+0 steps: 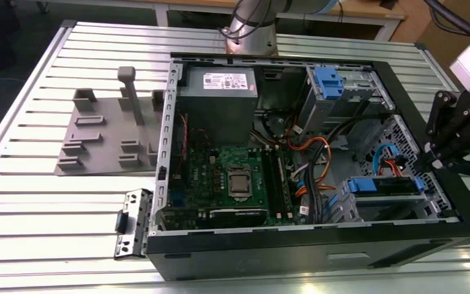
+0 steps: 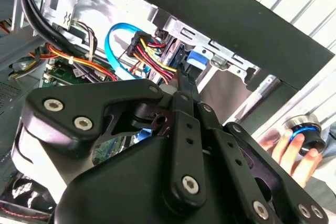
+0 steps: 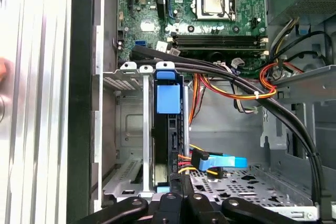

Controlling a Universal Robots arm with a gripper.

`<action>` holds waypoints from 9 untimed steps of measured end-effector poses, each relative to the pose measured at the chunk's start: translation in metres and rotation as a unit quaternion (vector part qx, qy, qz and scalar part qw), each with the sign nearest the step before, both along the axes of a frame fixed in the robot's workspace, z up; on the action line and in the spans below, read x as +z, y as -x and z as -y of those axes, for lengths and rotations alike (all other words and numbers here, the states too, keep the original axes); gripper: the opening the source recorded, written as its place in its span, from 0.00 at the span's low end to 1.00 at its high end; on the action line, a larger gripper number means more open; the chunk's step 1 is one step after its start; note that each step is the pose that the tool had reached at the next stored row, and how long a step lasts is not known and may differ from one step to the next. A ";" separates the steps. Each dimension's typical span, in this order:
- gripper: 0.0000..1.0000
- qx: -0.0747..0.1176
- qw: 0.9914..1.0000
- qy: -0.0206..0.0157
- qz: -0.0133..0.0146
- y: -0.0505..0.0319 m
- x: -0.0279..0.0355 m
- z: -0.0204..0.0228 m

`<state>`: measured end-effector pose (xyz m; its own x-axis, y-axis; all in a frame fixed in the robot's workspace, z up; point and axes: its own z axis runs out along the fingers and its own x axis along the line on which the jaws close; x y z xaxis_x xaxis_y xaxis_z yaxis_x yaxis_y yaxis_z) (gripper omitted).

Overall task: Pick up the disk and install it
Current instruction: 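Insert the first disk wire, then insert the second disk wire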

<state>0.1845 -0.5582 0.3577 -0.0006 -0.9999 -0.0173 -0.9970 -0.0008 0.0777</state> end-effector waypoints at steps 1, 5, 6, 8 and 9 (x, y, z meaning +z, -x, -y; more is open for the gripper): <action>0.10 0.000 1.000 0.000 0.000 0.0000 0.0000 0.0000; 0.10 0.000 1.000 0.000 0.000 -0.0001 0.0001 -0.0001; 0.10 0.000 1.000 0.000 0.000 -0.0001 0.0002 -0.0001; 0.10 0.000 1.000 0.000 0.000 -0.0001 0.0002 0.0000; 0.10 0.000 1.000 0.000 0.000 -0.0001 0.0002 0.0000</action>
<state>0.1846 -0.5582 0.3579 -0.0005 -0.9998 -0.0174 -0.9970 -0.0009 0.0777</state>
